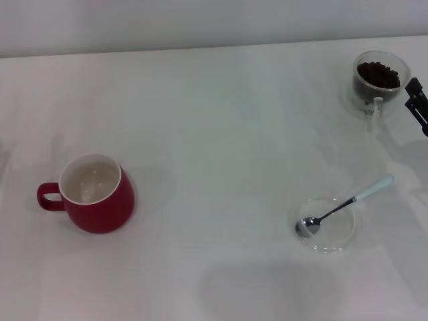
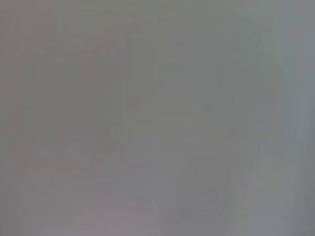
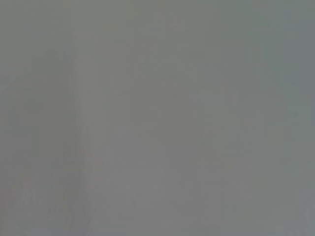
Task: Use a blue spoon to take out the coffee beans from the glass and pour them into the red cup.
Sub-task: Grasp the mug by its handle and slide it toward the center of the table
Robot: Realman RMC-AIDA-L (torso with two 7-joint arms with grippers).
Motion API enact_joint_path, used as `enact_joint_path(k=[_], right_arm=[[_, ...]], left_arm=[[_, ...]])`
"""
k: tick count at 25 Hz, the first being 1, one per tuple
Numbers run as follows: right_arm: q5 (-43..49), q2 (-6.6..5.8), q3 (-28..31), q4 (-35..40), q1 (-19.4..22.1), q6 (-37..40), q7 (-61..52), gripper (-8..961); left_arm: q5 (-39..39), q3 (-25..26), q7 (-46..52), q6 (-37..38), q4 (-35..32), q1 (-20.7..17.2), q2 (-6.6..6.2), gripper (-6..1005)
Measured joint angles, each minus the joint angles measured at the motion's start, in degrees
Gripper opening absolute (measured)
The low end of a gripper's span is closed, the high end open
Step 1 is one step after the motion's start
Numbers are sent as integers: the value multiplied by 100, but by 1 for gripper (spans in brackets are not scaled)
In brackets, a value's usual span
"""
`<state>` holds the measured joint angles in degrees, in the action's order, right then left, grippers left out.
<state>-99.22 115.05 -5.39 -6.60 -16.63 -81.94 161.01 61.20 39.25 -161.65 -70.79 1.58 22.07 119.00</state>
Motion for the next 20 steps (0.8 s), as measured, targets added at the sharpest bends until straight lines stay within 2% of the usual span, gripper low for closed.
enact_joint_path(k=[14,20], right_arm=[[-27,0,7,-37,-52,186,0,874],[-40,0,11,-56,-72,382,0,874]], left_arm=[[0,20,-4,-4,110,4,28,840],[-99,-20,32,-127,62,22,-9,838]])
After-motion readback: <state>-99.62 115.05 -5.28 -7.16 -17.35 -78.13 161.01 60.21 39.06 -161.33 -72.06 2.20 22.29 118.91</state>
